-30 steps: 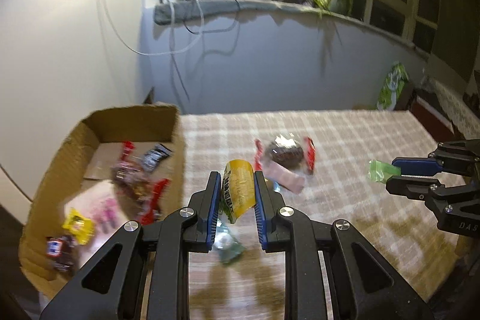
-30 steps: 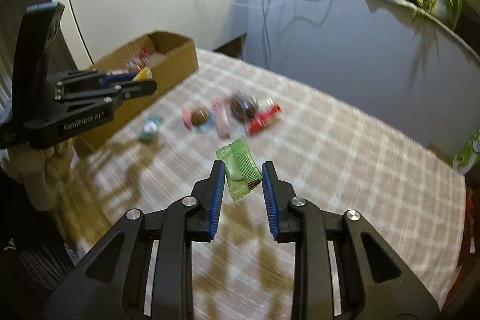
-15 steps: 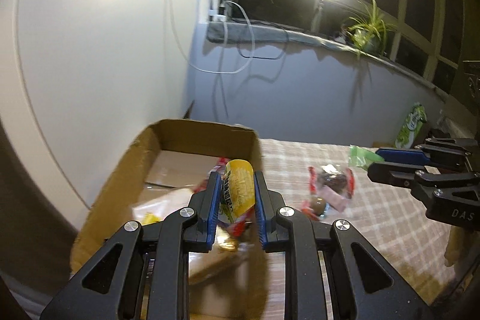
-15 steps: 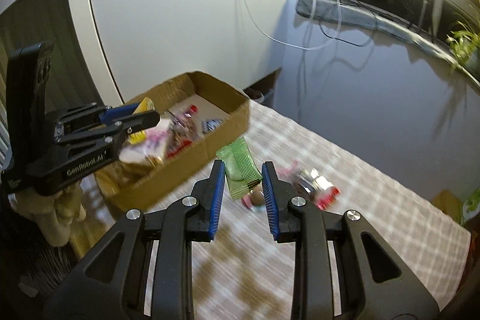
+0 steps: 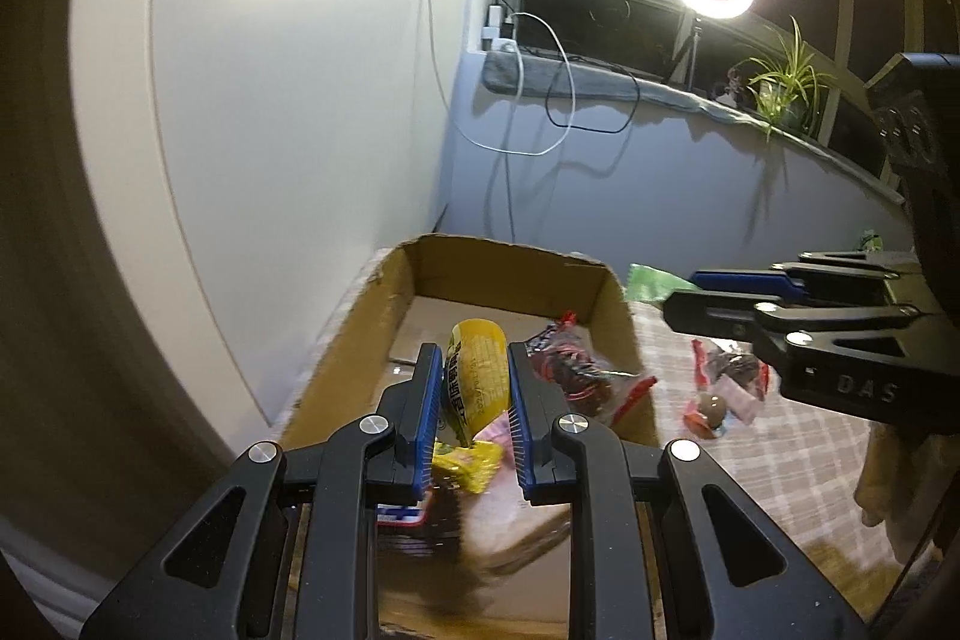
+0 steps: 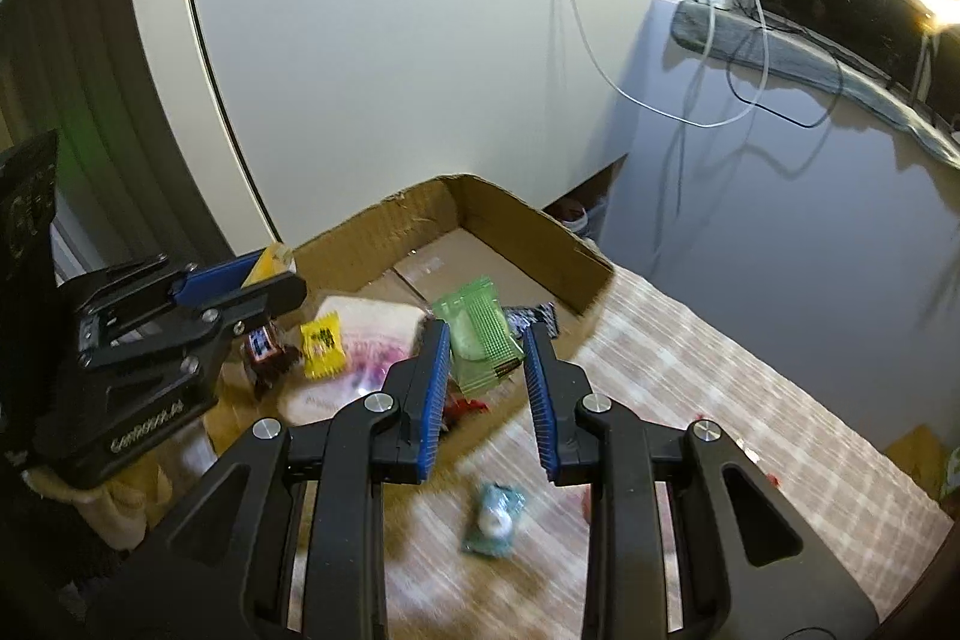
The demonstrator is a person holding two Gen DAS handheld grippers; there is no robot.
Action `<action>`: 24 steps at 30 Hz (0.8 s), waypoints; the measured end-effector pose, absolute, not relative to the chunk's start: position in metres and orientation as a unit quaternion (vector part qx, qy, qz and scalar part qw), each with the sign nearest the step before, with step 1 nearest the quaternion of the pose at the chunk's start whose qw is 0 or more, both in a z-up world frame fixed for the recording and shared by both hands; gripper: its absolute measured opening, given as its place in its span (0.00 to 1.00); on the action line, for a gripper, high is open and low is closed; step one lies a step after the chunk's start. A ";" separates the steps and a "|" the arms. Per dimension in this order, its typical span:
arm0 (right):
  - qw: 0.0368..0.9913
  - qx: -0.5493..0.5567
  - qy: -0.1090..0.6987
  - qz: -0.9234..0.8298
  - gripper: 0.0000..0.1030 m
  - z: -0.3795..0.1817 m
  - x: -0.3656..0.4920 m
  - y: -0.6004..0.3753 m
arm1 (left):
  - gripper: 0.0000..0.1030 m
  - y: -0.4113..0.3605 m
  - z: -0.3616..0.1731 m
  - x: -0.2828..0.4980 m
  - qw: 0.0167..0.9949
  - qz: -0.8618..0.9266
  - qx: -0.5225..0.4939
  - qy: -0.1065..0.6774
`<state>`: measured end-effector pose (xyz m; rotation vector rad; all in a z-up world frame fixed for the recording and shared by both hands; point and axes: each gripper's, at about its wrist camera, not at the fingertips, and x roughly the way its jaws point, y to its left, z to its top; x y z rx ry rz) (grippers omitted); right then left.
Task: Organize snacks
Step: 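Carry both candies into the cardboard box and open both tools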
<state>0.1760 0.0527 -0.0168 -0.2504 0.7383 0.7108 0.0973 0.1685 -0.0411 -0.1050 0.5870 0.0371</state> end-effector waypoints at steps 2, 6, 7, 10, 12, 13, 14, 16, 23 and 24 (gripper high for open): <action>0.861 -0.117 0.355 0.346 0.26 -0.019 0.179 0.062 | 0.19 0.171 -0.041 0.096 0.956 0.021 -0.052 0.287; 0.852 -0.123 0.364 0.355 0.26 -0.023 0.184 0.076 | 0.19 0.175 -0.043 0.094 0.956 0.025 -0.051 0.287; 0.851 -0.124 0.366 0.356 0.26 -0.024 0.185 0.078 | 0.19 0.177 -0.044 0.093 0.956 0.026 -0.051 0.287; 0.847 -0.128 0.373 0.358 0.26 -0.028 0.188 0.086 | 0.19 0.180 -0.044 0.092 0.956 0.029 -0.051 0.286; 0.845 -0.132 0.374 0.357 0.26 -0.029 0.187 0.089 | 0.19 0.181 -0.044 0.090 0.956 0.032 -0.051 0.286; 0.845 -0.133 0.375 0.357 0.26 -0.030 0.188 0.090 | 0.19 0.182 -0.044 0.090 0.956 0.033 -0.052 0.285; 0.845 -0.134 0.376 0.357 0.26 -0.030 0.188 0.091 | 0.19 0.182 -0.044 0.090 0.957 0.033 -0.051 0.285; 0.846 -0.137 0.375 0.354 0.26 -0.030 0.189 0.093 | 0.20 0.183 -0.044 0.089 0.957 0.035 -0.050 0.285; 0.849 -0.142 0.372 0.347 0.29 -0.030 0.190 0.094 | 0.22 0.182 -0.043 0.088 0.958 0.041 -0.045 0.280; 0.850 -0.142 0.372 0.345 0.30 -0.030 0.190 0.094 | 0.22 0.182 -0.043 0.089 0.958 0.041 -0.044 0.280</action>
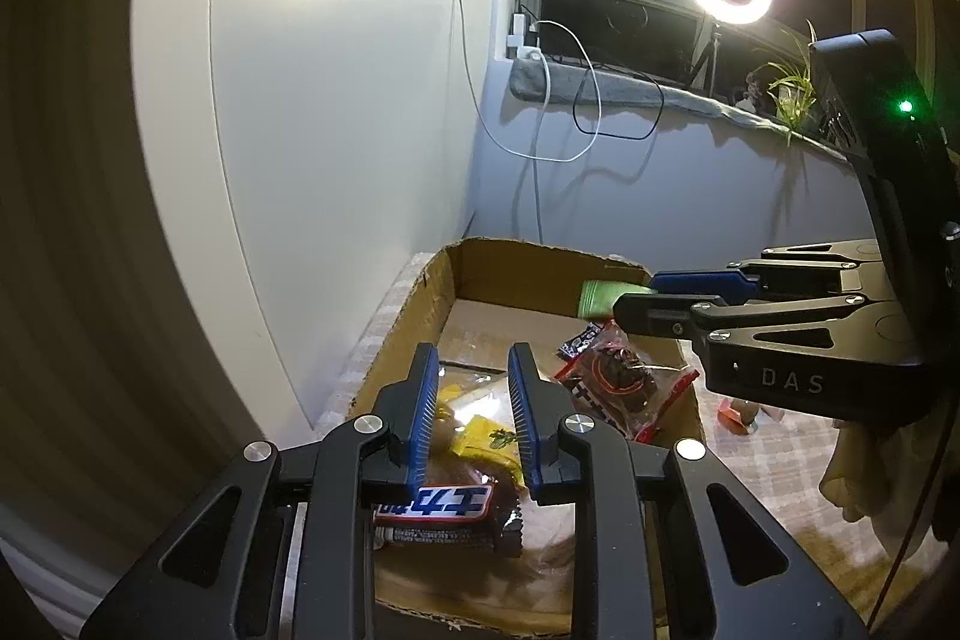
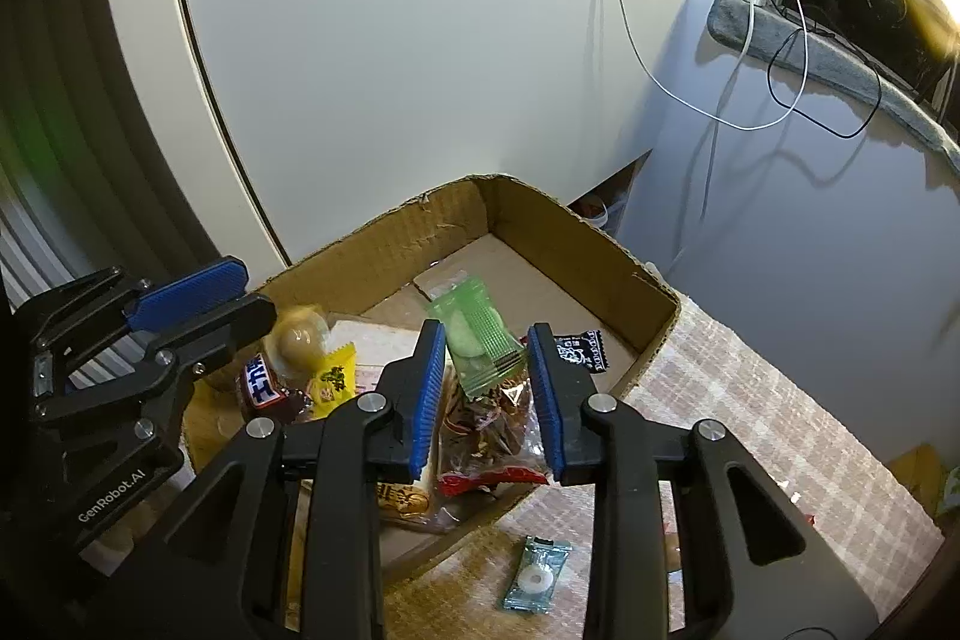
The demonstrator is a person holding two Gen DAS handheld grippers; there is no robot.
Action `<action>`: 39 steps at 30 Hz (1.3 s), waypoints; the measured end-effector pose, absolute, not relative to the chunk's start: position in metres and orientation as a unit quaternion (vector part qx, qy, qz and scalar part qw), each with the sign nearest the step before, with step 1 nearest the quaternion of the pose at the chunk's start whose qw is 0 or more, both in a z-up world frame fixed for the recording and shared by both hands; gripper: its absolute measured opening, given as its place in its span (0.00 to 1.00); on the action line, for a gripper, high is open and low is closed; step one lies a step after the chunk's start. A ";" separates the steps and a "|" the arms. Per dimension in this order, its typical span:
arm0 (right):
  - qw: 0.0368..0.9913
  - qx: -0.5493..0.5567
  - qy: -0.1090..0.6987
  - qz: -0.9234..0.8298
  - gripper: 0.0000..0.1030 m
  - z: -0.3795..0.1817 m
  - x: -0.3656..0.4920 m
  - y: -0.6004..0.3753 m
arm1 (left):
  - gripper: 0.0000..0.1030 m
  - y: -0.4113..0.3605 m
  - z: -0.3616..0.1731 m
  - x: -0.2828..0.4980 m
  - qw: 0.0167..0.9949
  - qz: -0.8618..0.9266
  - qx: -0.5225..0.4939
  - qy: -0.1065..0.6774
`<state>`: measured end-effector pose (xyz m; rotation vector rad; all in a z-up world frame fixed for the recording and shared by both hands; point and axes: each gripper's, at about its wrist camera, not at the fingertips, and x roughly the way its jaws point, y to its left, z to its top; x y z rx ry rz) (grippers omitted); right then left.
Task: Organize snacks
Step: 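Carry both candies into the cardboard box and open both tools, then withdraw both tools from the box toward the remaining snacks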
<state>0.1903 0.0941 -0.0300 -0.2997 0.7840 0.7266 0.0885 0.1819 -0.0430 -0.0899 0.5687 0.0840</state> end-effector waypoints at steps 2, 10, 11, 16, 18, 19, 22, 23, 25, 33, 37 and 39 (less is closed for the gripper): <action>0.851 -0.141 0.372 0.343 0.34 -0.030 0.191 0.093 | 0.26 0.182 -0.044 0.089 0.958 0.043 -0.043 0.281; 0.865 -0.142 0.357 0.322 0.68 -0.026 0.193 0.086 | 0.42 0.181 -0.041 0.090 0.960 0.050 -0.041 0.273; 0.867 -0.141 0.355 0.320 0.70 -0.026 0.193 0.084 | 0.42 0.181 -0.041 0.090 0.960 0.050 -0.040 0.273; 0.871 -0.139 0.351 0.314 0.70 -0.022 0.193 0.077 | 0.42 0.179 -0.039 0.090 0.961 0.050 -0.038 0.269; 0.873 -0.137 0.350 0.311 0.70 -0.021 0.193 0.073 | 0.42 0.178 -0.038 0.089 0.962 0.049 -0.038 0.267; 0.874 -0.135 0.350 0.310 0.70 -0.020 0.192 0.070 | 0.42 0.177 -0.038 0.089 0.962 0.049 -0.037 0.266; 0.875 -0.131 0.350 0.307 0.70 -0.018 0.192 0.063 | 0.42 0.174 -0.037 0.090 0.962 0.046 -0.034 0.266; 0.876 -0.130 0.350 0.306 0.70 -0.017 0.192 0.060 | 0.42 0.173 -0.037 0.090 0.962 0.046 -0.034 0.266; 0.877 -0.128 0.349 0.304 0.70 -0.015 0.191 0.052 | 0.42 0.170 -0.036 0.091 0.963 0.044 -0.034 0.264; 0.886 -0.119 0.348 0.282 0.70 -0.009 0.192 0.018 | 0.42 0.156 -0.033 0.094 0.964 0.031 -0.030 0.261; 0.890 -0.109 0.352 0.267 0.70 -0.009 0.196 -0.004 | 0.42 0.145 -0.032 0.096 0.964 0.020 -0.024 0.262; 0.892 -0.106 0.356 0.258 0.70 -0.010 0.197 -0.015 | 0.42 0.140 -0.031 0.096 0.964 0.014 -0.023 0.263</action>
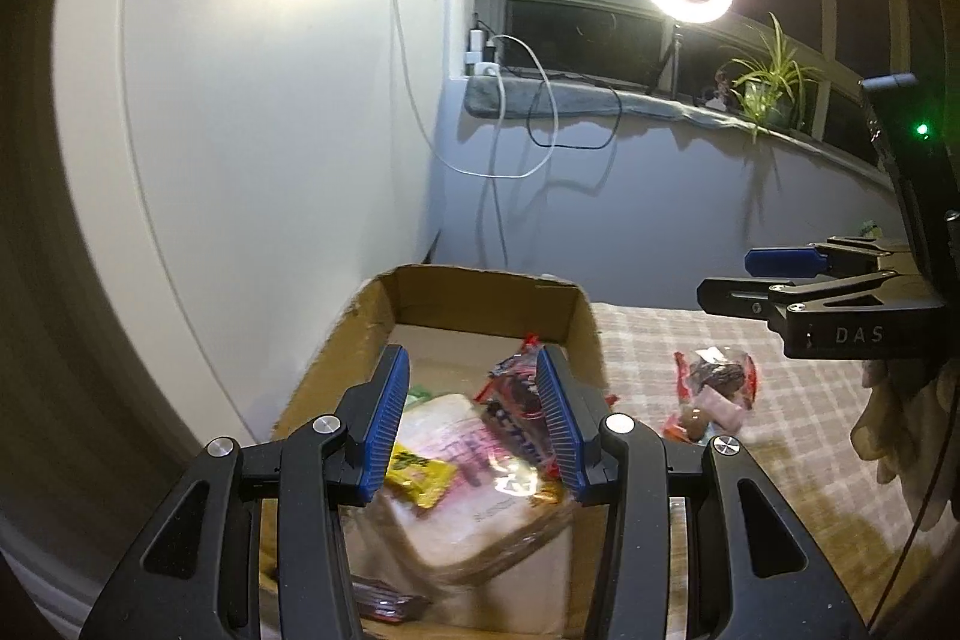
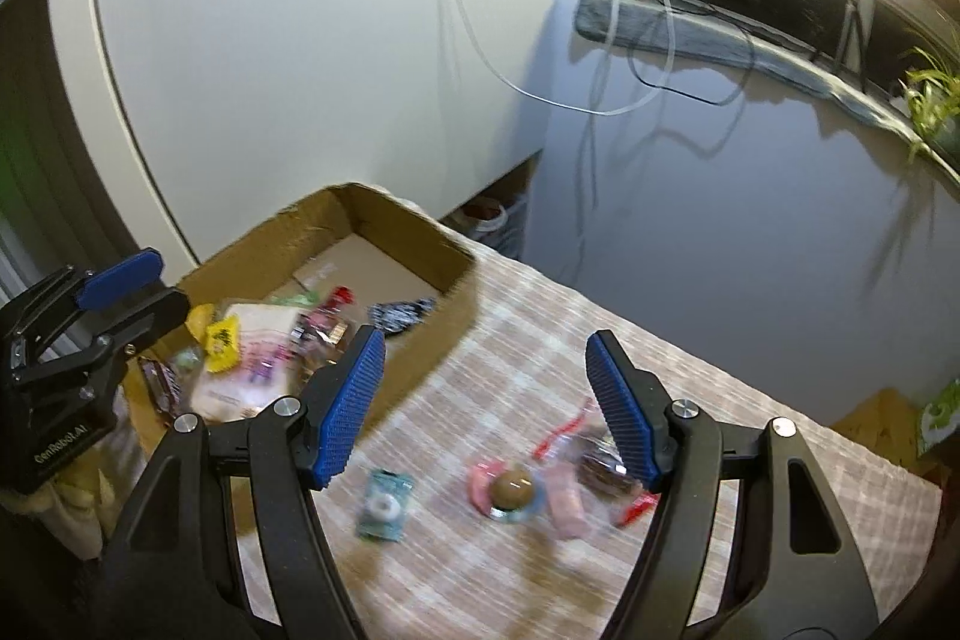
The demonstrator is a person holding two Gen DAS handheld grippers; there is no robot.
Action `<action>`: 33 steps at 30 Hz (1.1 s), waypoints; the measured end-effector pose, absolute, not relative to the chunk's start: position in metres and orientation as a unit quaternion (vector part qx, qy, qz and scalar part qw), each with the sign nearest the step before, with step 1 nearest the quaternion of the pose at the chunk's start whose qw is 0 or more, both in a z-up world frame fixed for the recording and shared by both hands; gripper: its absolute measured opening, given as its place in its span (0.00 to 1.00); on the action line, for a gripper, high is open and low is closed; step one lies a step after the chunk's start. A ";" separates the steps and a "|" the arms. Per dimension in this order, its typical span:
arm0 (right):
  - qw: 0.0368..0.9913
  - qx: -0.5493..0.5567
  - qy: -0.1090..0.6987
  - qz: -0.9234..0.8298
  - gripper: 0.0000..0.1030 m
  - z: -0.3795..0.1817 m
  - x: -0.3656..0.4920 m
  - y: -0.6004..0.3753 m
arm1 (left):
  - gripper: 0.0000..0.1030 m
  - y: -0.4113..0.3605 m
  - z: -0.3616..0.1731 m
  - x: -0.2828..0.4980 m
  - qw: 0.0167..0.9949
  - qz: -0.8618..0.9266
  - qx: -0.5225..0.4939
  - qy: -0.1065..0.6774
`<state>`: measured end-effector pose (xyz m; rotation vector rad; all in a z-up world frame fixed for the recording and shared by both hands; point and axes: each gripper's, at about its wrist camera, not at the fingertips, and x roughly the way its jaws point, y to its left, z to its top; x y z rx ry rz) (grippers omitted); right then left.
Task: Organize snacks
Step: 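Withdraw both tools from the box toward the remaining snacks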
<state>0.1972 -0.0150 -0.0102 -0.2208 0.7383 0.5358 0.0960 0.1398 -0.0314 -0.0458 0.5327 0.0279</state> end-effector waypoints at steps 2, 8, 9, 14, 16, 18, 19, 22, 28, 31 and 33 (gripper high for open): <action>0.892 -0.102 0.361 0.252 0.70 -0.012 0.200 -0.025 | 0.42 0.134 -0.030 0.097 0.964 0.006 -0.021 0.264; 0.893 -0.082 0.376 0.234 0.70 -0.022 0.208 -0.056 | 0.42 0.107 -0.030 0.104 0.963 -0.023 -0.010 0.270; 0.893 -0.080 0.378 0.231 0.70 -0.024 0.209 -0.062 | 0.42 0.101 -0.031 0.105 0.962 -0.028 -0.008 0.271; 0.889 -0.070 0.393 0.225 0.70 -0.035 0.216 -0.084 | 0.42 0.073 -0.036 0.112 0.956 -0.059 0.002 0.286; 0.886 -0.065 0.400 0.226 0.70 -0.040 0.219 -0.092 | 0.42 0.062 -0.040 0.115 0.953 -0.071 0.006 0.296; 0.884 -0.068 0.403 0.229 0.70 -0.045 0.223 -0.098 | 0.42 0.052 -0.045 0.117 0.948 -0.082 0.012 0.307; 0.882 -0.066 0.406 0.232 0.70 -0.047 0.225 -0.099 | 0.42 0.047 -0.048 0.119 0.946 -0.088 0.015 0.312; 0.873 -0.067 0.416 0.246 0.70 -0.054 0.229 -0.102 | 0.42 0.031 -0.057 0.124 0.939 -0.099 0.029 0.328; 0.857 -0.078 0.429 0.275 0.62 -0.067 0.239 -0.101 | 0.41 0.010 -0.070 0.133 0.929 -0.111 0.043 0.351; 0.849 -0.087 0.437 0.285 0.61 -0.076 0.246 -0.099 | 0.40 0.004 -0.078 0.141 0.921 -0.117 0.037 0.369; 0.845 -0.091 0.442 0.289 0.61 -0.082 0.251 -0.099 | 0.39 0.001 -0.083 0.146 0.917 -0.119 0.032 0.380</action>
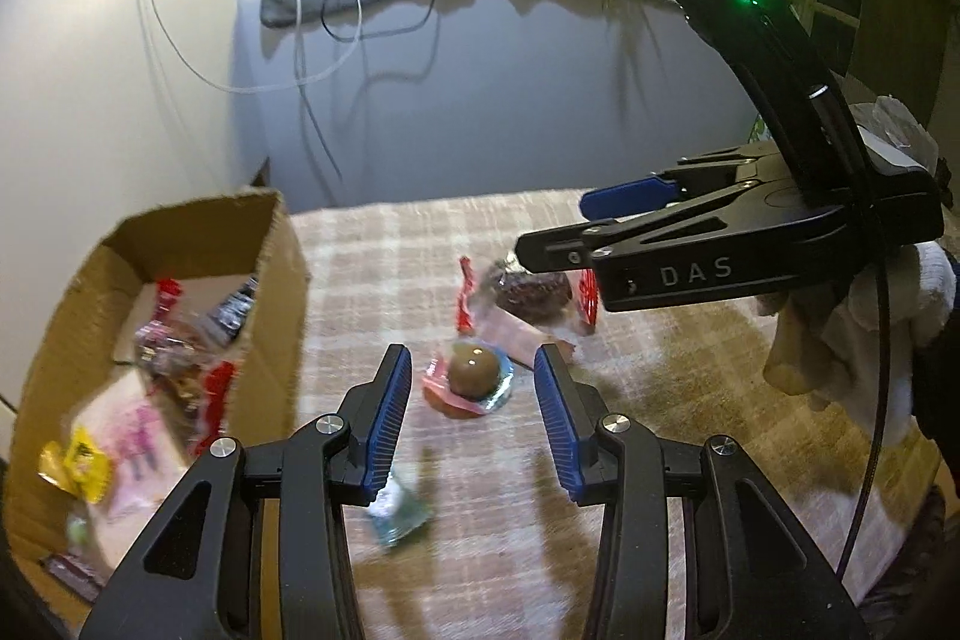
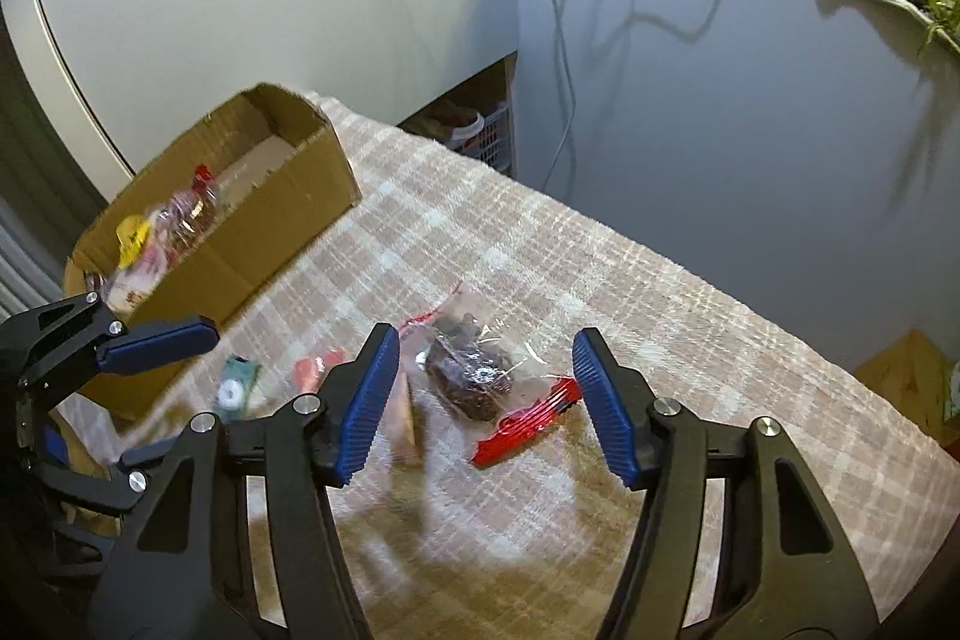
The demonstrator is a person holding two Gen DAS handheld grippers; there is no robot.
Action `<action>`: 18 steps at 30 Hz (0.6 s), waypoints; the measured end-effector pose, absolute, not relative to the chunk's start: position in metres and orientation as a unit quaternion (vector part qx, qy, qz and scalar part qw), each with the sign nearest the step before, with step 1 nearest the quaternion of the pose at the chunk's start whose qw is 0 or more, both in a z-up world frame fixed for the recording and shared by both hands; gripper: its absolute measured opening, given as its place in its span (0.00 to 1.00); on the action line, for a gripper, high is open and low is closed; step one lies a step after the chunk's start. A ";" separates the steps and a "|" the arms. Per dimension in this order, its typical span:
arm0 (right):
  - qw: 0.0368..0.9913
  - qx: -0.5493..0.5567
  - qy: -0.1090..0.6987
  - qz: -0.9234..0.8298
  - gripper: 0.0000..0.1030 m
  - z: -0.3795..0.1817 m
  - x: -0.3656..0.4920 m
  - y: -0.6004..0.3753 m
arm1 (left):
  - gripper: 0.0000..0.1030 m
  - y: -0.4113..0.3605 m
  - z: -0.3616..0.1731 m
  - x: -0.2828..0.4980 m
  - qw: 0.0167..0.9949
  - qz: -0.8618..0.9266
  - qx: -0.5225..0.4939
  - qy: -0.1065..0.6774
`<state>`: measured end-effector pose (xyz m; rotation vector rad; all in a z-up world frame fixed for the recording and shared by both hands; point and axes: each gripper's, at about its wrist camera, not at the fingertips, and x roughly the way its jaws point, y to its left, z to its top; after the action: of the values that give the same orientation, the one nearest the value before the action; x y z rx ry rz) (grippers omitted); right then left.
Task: Organize snacks
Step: 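Withdraw both tools from the box toward the remaining snacks, then grasp the chocolate ball with the left tool while the right tool grasps the clear cookie bag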
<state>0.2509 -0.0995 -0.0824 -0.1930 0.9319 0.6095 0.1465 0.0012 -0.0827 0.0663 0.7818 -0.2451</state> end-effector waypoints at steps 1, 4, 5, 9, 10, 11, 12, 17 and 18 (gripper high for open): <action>0.843 -0.092 0.443 0.291 0.61 -0.085 0.253 -0.100 | 0.38 0.000 -0.085 0.149 0.915 -0.118 0.032 0.385; 0.836 -0.092 0.450 0.301 0.61 -0.094 0.259 -0.099 | 0.38 -0.004 -0.093 0.156 0.910 -0.115 0.036 0.396; 0.834 -0.093 0.451 0.303 0.61 -0.097 0.261 -0.098 | 0.38 -0.005 -0.096 0.158 0.909 -0.114 0.038 0.399; 0.826 -0.098 0.456 0.317 0.60 -0.106 0.265 -0.094 | 0.35 -0.010 -0.106 0.167 0.903 -0.108 0.045 0.414; 0.824 -0.097 0.456 0.322 0.60 -0.107 0.266 -0.094 | 0.35 -0.010 -0.107 0.168 0.902 -0.107 0.046 0.416; 0.823 -0.098 0.456 0.324 0.60 -0.108 0.267 -0.093 | 0.34 -0.011 -0.109 0.170 0.901 -0.107 0.046 0.417; 0.823 -0.098 0.455 0.326 0.60 -0.109 0.267 -0.093 | 0.35 -0.012 -0.110 0.172 0.901 -0.107 0.047 0.419; 0.816 -0.098 0.457 0.340 0.60 -0.111 0.267 -0.093 | 0.34 -0.015 -0.118 0.179 0.895 -0.106 0.051 0.430; 0.815 -0.098 0.458 0.342 0.60 -0.112 0.267 -0.093 | 0.34 -0.015 -0.119 0.180 0.895 -0.106 0.052 0.431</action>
<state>0.2667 -0.0932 -0.1118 -0.2089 0.9764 0.7290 0.1799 -0.0153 -0.1193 0.1082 0.8934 -0.2191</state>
